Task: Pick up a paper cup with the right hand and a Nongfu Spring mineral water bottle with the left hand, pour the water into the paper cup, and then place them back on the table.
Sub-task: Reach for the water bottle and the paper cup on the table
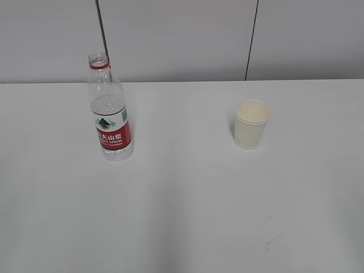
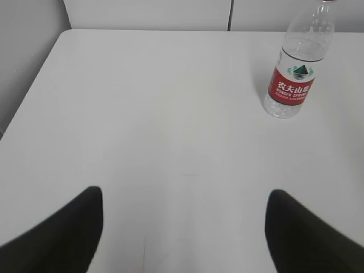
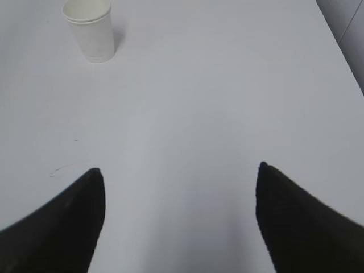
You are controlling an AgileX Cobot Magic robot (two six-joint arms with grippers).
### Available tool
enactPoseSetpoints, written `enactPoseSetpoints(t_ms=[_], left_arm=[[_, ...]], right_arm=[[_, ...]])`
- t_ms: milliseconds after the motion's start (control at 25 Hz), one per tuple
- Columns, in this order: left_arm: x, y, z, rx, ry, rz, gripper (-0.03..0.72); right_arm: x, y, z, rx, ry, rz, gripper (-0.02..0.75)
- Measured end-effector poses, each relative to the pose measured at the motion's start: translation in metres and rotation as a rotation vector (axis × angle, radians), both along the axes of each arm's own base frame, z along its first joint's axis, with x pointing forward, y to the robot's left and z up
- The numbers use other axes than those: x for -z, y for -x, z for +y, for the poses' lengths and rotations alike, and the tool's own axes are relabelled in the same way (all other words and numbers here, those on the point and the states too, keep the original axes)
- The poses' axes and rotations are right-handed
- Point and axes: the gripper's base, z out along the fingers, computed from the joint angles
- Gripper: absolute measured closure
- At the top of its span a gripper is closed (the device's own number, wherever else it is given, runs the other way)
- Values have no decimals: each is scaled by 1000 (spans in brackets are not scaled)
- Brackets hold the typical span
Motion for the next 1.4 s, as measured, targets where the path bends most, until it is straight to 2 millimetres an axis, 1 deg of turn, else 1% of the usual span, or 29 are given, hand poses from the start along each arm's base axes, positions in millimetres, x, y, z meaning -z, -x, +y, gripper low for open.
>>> enactPoseSetpoints(t_ms=[640,720,840,960,1080,1200,1320,1400], left_arm=[[0,0,0,0,0,0,162],[0,0,0,0,0,0,162],[0,0,0,0,0,0,162],[0,0,0,0,0,0,162],[0,0,0,0,0,0,162],[0,0,0,0,0,0,162],[0,0,0,0,0,0,162],[0,0,0,0,0,0,162]], right_arm=[[0,0,0,-1,2,0,132],[-4,1,0,-2,3,-17,132],[-15,0,0,-7,14,-82,132],[-23,-15,0,-27,49,-86,132],[-25,-35,-1,-41,66,-39,132],[-28,-56,-1,-47,69,-35,132],[-33,-77,-2,-49,72,-73,134],[-36,-88,-2,-51,76,-115,150]])
